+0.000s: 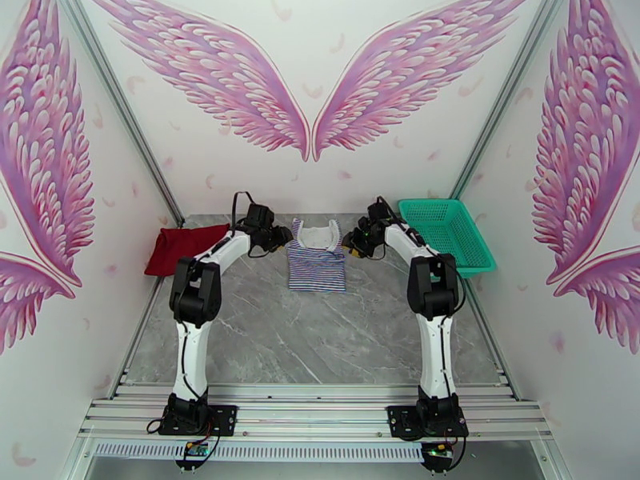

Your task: Fold and stack the mixed laundry pile

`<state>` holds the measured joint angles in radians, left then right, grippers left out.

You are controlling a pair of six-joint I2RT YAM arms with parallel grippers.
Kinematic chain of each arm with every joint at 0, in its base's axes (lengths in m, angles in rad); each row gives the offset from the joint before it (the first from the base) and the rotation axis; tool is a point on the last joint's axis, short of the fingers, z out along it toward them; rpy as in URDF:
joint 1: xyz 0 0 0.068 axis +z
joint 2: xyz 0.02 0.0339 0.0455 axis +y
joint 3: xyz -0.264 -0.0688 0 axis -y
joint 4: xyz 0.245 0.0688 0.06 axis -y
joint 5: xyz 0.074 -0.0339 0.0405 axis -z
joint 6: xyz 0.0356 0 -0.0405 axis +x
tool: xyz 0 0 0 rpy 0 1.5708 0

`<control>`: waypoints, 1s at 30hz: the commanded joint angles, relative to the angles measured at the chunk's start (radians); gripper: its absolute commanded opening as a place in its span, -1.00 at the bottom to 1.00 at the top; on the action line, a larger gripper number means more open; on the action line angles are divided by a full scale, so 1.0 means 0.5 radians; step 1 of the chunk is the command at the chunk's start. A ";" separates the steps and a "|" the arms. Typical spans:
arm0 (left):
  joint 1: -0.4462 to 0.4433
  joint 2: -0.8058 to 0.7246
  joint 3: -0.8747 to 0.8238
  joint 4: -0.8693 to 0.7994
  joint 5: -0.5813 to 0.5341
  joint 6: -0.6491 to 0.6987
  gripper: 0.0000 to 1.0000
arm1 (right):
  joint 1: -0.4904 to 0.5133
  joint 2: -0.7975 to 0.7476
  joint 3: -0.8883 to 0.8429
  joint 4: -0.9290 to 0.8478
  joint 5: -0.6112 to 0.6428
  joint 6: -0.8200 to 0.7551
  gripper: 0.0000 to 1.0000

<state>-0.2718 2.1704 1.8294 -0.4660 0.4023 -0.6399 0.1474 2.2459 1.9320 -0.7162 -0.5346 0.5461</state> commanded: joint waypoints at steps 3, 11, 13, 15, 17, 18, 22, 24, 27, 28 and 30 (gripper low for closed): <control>-0.161 -0.146 -0.129 -0.283 -0.035 0.279 -0.35 | 0.149 -0.191 -0.231 0.104 0.023 -0.105 -0.37; -0.243 0.217 0.100 -0.275 0.033 0.316 -0.46 | 0.245 0.119 -0.021 0.045 0.140 -0.177 -0.58; -0.234 0.329 0.222 -0.280 0.030 0.323 -0.47 | 0.245 0.245 0.171 -0.066 0.182 -0.216 -0.62; -0.219 0.421 0.339 -0.289 0.033 0.317 -0.47 | 0.244 0.324 0.318 -0.134 0.230 -0.246 -0.64; -0.204 0.497 0.440 -0.288 0.021 0.308 -0.46 | 0.236 0.382 0.423 -0.177 0.325 -0.289 -0.64; -0.195 0.530 0.488 -0.281 0.018 0.296 -0.44 | 0.228 0.409 0.471 -0.207 0.380 -0.304 -0.64; -0.165 0.649 0.649 -0.286 0.032 0.270 -0.41 | 0.182 0.502 0.611 -0.292 0.669 -0.281 -0.68; -0.157 0.674 0.695 -0.289 0.028 0.269 -0.39 | 0.162 0.507 0.618 -0.264 0.765 -0.263 -0.68; -0.144 0.658 0.718 -0.286 0.005 0.275 -0.29 | 0.144 0.519 0.666 -0.267 0.774 -0.254 -0.65; -0.139 0.646 0.716 -0.299 -0.011 0.284 -0.27 | 0.141 0.510 0.681 -0.286 0.778 -0.263 -0.64; -0.126 0.596 0.705 -0.331 -0.031 0.311 -0.26 | 0.142 0.454 0.667 -0.316 0.780 -0.282 -0.62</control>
<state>-0.3405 2.4866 2.1571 -0.6003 0.4030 -0.5003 0.2192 2.4805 2.2353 -0.8268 -0.1944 0.4202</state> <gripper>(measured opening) 0.368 0.184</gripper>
